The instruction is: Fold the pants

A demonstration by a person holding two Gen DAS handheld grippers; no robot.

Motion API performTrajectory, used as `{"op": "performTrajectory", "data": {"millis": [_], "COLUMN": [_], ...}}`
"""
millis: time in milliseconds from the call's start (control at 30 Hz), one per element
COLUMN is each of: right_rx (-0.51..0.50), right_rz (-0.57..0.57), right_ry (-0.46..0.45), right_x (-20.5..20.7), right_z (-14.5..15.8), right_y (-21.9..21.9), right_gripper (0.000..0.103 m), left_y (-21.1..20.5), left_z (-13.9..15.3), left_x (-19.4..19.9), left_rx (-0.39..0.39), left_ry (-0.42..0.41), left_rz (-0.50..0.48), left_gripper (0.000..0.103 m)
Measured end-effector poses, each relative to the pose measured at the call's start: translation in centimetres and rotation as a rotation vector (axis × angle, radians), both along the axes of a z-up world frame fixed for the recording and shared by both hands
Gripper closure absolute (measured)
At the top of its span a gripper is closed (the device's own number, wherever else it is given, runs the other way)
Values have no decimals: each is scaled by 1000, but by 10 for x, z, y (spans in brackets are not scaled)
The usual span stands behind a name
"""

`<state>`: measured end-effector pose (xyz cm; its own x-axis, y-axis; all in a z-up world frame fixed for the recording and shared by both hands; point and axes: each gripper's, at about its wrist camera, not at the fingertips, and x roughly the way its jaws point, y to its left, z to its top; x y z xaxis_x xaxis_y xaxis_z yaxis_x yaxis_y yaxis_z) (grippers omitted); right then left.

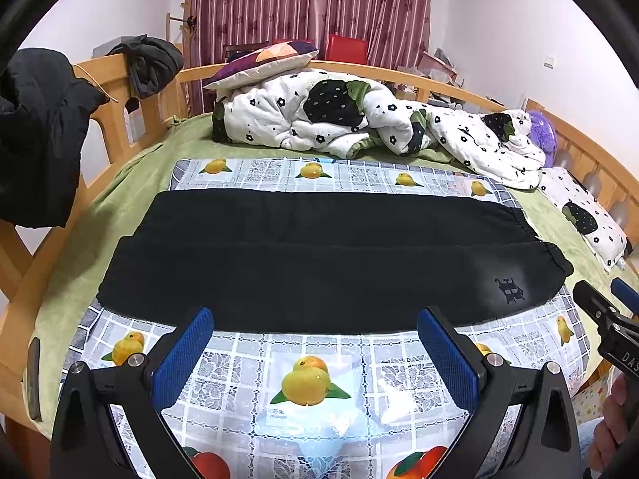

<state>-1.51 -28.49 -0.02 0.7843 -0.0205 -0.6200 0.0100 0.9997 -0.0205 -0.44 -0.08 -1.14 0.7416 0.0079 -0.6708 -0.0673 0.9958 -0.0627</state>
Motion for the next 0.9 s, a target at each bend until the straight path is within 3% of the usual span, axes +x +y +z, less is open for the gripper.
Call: {"op": "performTrajectory", "data": {"millis": [433,900], "right_rx": [8,10], "right_rz": [-24,-34], "right_ry": [-1,-80], "right_x": [1,-5], "right_z": [-8,-6], "right_y": [-2,-2], "right_gripper": [0,0], "left_y": [12,8], "left_z": [10,10], "left_x": [-5,-5], "left_rx": [-50,-42], "left_ry": [-15,-13], "left_rz": [-6,-3], "left_gripper": [0,0]}}
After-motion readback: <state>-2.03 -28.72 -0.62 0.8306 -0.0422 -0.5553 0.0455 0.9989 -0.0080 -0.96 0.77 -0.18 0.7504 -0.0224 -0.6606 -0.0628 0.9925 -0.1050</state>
